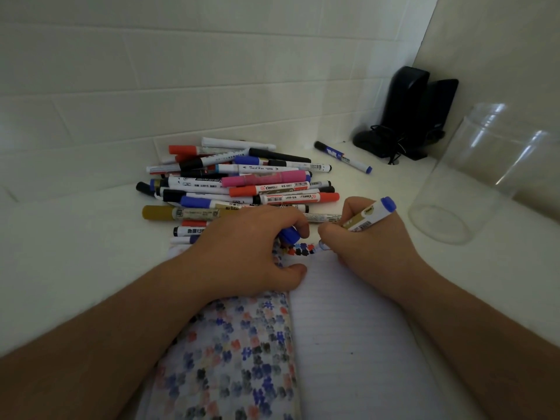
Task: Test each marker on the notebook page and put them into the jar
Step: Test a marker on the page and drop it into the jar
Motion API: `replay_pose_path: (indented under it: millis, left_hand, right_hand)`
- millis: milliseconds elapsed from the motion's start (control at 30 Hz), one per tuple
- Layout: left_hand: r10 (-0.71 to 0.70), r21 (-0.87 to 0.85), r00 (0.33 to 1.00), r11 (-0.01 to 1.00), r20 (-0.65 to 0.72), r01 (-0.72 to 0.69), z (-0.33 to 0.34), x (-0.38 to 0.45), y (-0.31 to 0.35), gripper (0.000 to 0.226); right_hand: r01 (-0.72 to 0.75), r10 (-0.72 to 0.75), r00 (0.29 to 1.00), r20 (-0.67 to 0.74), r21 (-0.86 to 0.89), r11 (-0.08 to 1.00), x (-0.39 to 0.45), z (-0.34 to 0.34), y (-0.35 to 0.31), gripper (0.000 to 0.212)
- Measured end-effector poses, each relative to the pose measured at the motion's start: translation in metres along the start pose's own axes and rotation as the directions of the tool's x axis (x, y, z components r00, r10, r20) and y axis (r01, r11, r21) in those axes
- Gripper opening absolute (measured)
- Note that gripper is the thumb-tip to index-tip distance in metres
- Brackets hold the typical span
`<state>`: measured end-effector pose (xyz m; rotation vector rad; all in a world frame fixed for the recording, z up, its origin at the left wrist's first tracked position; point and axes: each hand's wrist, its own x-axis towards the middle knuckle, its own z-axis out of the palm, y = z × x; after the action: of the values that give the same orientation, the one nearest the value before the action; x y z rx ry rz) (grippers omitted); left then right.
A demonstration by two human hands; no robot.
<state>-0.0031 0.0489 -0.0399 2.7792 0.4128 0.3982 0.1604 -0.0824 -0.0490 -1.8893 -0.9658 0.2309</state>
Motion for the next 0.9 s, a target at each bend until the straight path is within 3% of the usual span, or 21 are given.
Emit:
replay_pose_path:
  millis: [667, 900]
  left_hand:
    - [0.002, 0.000, 1.000, 1.000, -0.006, -0.002, 0.0014, -0.0004, -0.0019, 0.048]
    - [0.000, -0.001, 1.000, 1.000, -0.003, 0.000, 0.0016, -0.0005, -0.0017, 0.049]
  right_hand:
    - [0.034, -0.034, 0.999, -0.006, 0.007, 0.999, 0.0001, 0.0014, -0.0004, 0.033]
    - [-0.030, 0.031, 0.999, -0.009, 0.034, 0.999, 0.0009, -0.0008, 0.0001, 0.032]
